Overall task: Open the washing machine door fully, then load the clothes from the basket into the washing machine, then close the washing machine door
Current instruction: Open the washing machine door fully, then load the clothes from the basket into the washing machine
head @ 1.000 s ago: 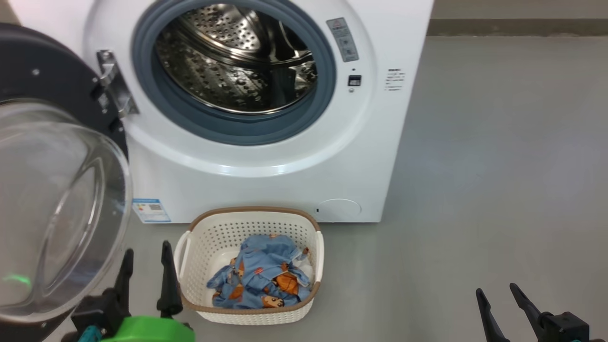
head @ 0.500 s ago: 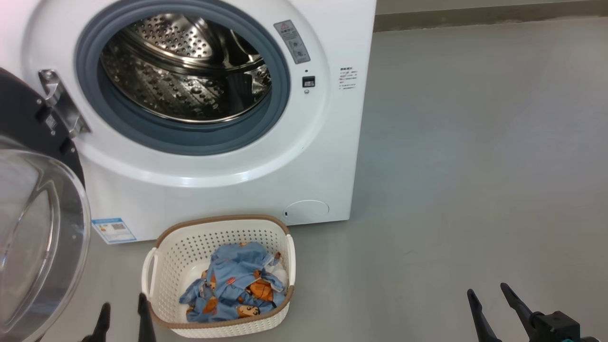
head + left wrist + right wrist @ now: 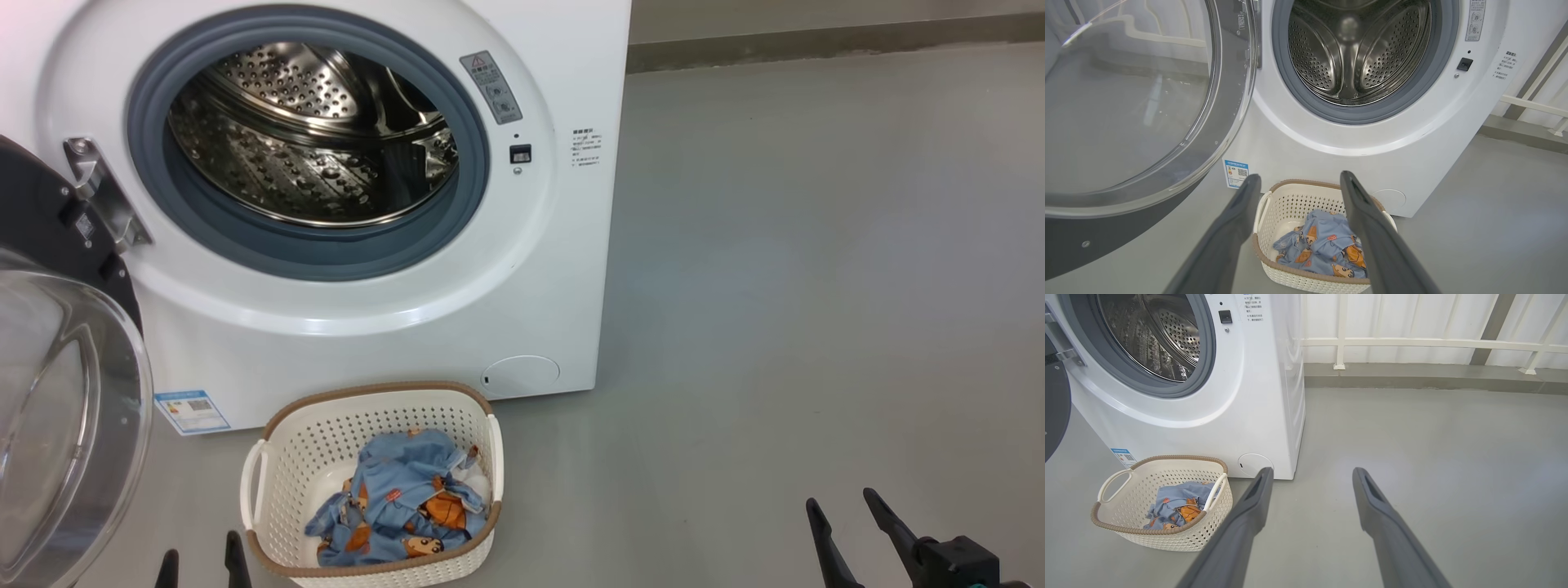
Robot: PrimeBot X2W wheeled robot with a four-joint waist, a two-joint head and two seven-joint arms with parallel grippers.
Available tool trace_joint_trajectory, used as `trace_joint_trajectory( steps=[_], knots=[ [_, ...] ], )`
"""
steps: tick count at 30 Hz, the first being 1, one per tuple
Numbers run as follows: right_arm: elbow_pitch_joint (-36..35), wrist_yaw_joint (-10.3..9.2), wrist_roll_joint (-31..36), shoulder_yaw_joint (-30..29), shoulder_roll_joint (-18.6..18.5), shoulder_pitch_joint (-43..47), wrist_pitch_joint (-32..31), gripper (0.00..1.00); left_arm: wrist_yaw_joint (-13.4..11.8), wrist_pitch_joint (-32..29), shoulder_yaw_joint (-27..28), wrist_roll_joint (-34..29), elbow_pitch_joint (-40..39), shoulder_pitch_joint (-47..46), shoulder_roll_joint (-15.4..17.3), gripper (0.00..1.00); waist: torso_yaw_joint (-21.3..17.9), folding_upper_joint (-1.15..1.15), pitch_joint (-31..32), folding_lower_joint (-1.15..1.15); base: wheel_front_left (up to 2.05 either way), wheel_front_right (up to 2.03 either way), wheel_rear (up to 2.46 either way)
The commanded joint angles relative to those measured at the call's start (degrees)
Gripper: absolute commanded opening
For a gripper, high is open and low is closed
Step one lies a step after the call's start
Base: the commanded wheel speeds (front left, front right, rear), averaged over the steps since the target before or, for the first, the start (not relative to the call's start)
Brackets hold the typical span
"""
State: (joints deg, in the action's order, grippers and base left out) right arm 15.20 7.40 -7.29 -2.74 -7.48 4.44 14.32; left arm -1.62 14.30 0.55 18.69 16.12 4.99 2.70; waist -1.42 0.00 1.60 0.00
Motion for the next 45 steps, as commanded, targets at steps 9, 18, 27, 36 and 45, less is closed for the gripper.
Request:
trace_joint_trajectory(
  steps=[9,18,27,36,45],
  knots=[
    [-1.4,0.09,-0.5,0.6,-1.0,-1.2,0.7,1.00,0.5,0.7,2.2,-1.3,-0.3,-0.7,0.2,1.00,0.9,0.00,0.1,0.00,0.00,0.00,0.00],
    [-1.1,0.09,-0.3,0.3,-0.8,-1.1,0.7,1.00,0.1,0.7,1.2,-1.5,-0.5,-0.9,0.2,1.00,3.1,0.00,0.1,0.00,0.00,0.00,0.00],
    [-1.2,0.09,-0.3,0.5,-0.7,-1.9,0.7,1.00,-0.3,0.7,1.1,-1.7,-0.9,-0.9,0.2,1.00,4.6,0.00,-0.5,0.00,0.00,0.00,0.00],
    [-1.2,0.09,-0.3,0.5,-0.8,-1.8,0.7,1.00,-0.7,0.7,1.0,-1.8,-1.0,-1.1,0.2,1.00,5.0,0.00,-0.8,0.00,0.00,0.00,0.00],
    [-1.0,0.09,-0.4,0.4,-0.6,-1.9,0.7,1.00,-0.9,0.7,1.0,-2.2,-1.2,-0.9,0.2,1.00,4.7,0.00,-0.9,0.00,0.00,0.00,0.00]
  ],
)
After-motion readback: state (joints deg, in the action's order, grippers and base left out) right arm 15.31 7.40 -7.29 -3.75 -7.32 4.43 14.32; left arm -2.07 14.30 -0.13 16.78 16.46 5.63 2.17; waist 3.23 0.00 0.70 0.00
